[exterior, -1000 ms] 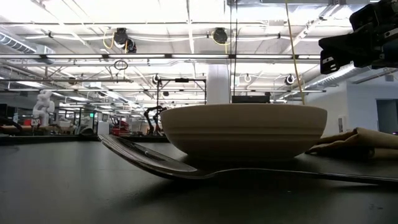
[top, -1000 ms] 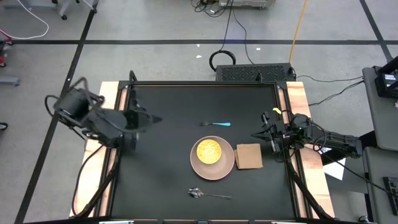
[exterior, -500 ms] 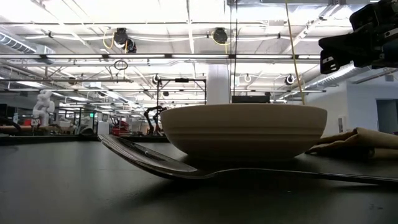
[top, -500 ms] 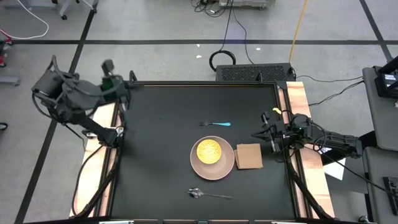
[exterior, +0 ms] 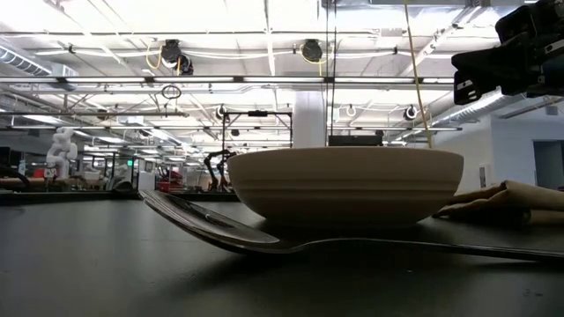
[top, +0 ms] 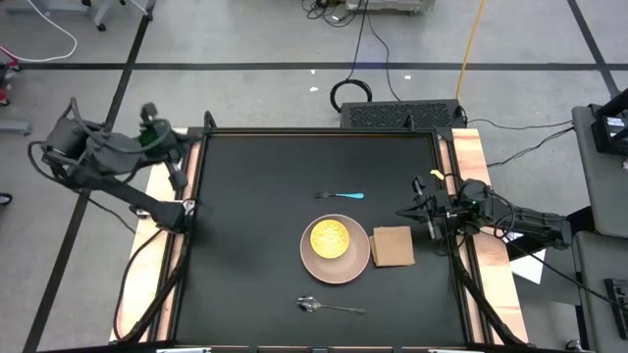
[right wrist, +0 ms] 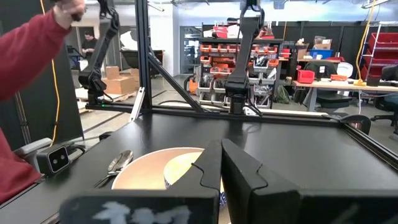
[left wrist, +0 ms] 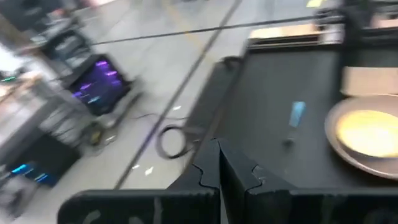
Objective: Set table place
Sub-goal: Adjust the blue fork
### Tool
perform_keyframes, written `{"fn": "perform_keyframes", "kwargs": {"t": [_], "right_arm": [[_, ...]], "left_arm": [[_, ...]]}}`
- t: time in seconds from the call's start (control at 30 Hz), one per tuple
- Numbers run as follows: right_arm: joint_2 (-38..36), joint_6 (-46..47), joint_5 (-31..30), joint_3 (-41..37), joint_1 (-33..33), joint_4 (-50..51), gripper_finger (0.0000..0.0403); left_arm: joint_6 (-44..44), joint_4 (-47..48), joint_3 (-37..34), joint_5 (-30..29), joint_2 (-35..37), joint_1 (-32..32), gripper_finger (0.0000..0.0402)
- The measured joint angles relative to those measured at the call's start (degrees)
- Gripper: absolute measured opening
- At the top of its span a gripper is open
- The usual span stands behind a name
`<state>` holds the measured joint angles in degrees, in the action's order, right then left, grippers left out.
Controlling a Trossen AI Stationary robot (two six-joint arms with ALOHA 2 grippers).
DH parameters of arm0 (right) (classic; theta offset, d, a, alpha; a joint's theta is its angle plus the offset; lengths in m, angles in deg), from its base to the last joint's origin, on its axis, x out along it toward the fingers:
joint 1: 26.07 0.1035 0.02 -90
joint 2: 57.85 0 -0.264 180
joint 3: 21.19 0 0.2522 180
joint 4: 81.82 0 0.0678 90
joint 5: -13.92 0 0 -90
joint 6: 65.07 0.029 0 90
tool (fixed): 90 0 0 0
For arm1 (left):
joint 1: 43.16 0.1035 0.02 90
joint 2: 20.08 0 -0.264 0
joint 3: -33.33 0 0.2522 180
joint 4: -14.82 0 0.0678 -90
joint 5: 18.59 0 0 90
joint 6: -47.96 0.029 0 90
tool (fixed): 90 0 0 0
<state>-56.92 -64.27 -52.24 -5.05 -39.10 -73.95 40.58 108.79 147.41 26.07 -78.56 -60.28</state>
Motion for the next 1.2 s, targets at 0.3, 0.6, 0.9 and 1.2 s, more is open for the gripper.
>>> {"fn": "perform_keyframes", "kwargs": {"t": [0.3, 0.6, 0.9, 1.2], "right_arm": [[0.0, 0.0, 0.0, 0.0, 0.0, 0.0, 0.0], [0.0, 0.0, 0.0, 0.0, 0.0, 0.0, 0.0], [0.0, 1.0, 0.0, 0.0, 0.0, 0.0, 0.0], [0.0, 2.9, 0.0, 0.0, 0.0, -0.2, 0.0]], "left_arm": [[18.6, -42.9, -34.7, 25.1, 20.2, -0.5, 0.0001], [24.7, -75.2, -60.9, 33.7, 28.5, 0.1, 0.0001], [20.4, -85.7, -73.7, 34.2, 29.4, 2.4, 0.0001], [17.5, -93.9, -85.2, 34.3, 32.8, 2.8, 0.0002]]}}
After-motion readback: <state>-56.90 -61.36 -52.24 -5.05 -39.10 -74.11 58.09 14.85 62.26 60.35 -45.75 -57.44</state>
